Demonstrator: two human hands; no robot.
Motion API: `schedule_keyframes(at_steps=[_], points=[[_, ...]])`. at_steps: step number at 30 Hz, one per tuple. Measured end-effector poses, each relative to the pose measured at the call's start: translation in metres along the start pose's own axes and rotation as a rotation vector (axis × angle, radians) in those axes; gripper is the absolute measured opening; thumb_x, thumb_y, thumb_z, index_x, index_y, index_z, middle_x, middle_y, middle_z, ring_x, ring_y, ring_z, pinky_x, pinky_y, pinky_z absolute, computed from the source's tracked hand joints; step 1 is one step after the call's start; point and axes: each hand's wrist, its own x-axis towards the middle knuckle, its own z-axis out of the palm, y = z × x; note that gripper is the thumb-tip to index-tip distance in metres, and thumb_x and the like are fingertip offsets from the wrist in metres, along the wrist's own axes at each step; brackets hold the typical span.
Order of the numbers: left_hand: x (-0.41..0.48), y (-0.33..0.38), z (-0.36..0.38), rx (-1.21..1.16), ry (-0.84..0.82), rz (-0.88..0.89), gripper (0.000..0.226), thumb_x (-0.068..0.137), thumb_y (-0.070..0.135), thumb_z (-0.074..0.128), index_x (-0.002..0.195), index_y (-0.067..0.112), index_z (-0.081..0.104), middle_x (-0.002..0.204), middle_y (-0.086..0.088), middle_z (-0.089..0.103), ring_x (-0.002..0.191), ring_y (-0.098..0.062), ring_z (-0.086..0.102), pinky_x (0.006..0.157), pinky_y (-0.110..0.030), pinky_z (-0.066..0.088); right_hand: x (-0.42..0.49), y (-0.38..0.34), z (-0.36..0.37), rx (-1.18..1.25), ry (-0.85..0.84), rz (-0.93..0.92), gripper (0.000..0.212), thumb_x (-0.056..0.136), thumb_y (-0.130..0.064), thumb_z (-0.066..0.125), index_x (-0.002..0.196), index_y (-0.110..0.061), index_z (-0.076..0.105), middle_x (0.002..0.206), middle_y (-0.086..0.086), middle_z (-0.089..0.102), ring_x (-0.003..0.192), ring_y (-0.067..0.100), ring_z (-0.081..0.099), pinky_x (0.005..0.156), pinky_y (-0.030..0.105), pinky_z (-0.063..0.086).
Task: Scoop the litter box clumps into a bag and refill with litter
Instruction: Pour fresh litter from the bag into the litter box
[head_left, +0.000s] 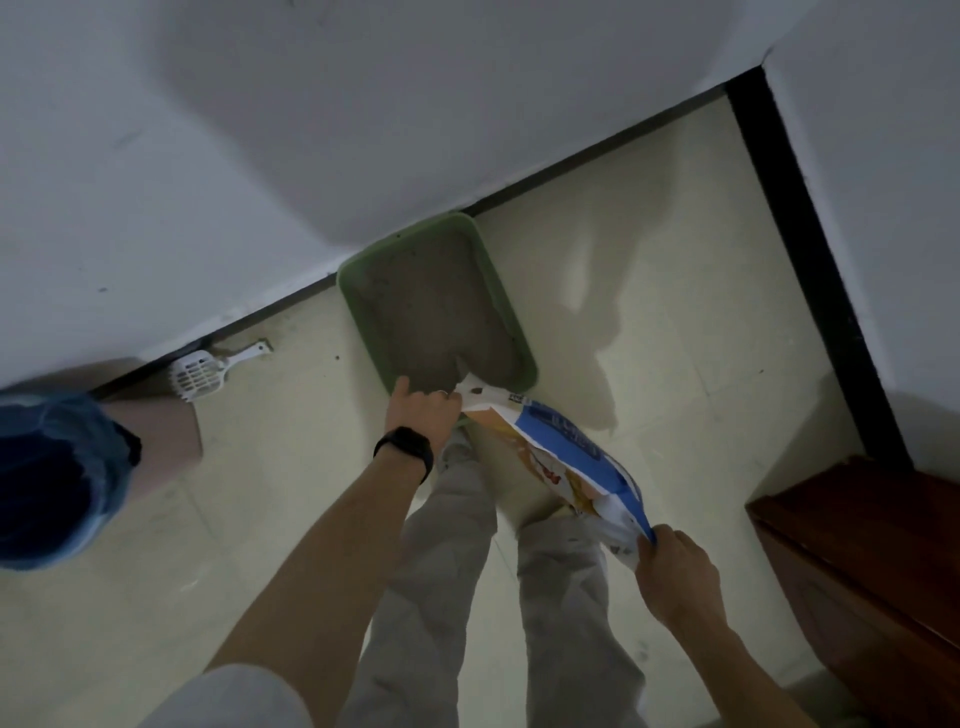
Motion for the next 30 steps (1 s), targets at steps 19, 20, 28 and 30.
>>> schedule_keyframes(at_steps=[19,20,28,30], points=[[-0.053,0.095,-0.083,0.539,-0.043,0.387,0.029,0.098,0.017,0.035,0.117,0.015,0.058,0.11,-0.006,0.07,0.106,-0.025,0.061,0.111,-0.043,0.017,0.072,0.059,0.025,0.104,0.028,0.053,0.023,0.089,-0.016,0.046,0.11,-0.012,0.055,0.112,0.011,0.059,0.105,0.03,0.055,0.08,0.032,0.045],[-0.059,0.104,-0.088,0.582,-0.04,0.422,0.028,0.098,0.017,0.036,0.113,0.015,0.059,0.107,-0.006,0.07,0.104,-0.025,0.061,0.11,-0.043,0.019,0.073,0.066,0.024,0.104,0.01,0.066,0.026,0.089,-0.018,0.046,0.112,-0.012,0.055,0.116,0.011,0.057,0.109,0.031,0.052,0.084,0.034,0.045],[-0.095,0.212,-0.136,0.891,-0.15,0.609,0.022,0.098,0.013,0.049,0.08,0.019,0.062,0.078,0.005,0.066,0.064,-0.018,0.048,0.112,-0.049,0.02,0.018,0.047,-0.023,0.403,0.035,-0.367,0.091,0.084,-0.051,0.064,0.155,-0.029,0.011,0.162,0.003,0.009,0.135,0.022,0.04,0.095,0.036,0.048],[-0.101,0.214,-0.145,0.896,-0.132,0.577,0.022,0.1,0.017,0.047,0.081,0.019,0.057,0.087,0.006,0.07,0.079,-0.02,0.058,0.111,-0.048,0.021,0.012,0.034,-0.039,0.455,0.033,-0.433,0.094,0.082,-0.059,0.064,0.154,-0.038,0.008,0.163,-0.001,0.003,0.129,0.019,0.049,0.088,0.035,0.052]])
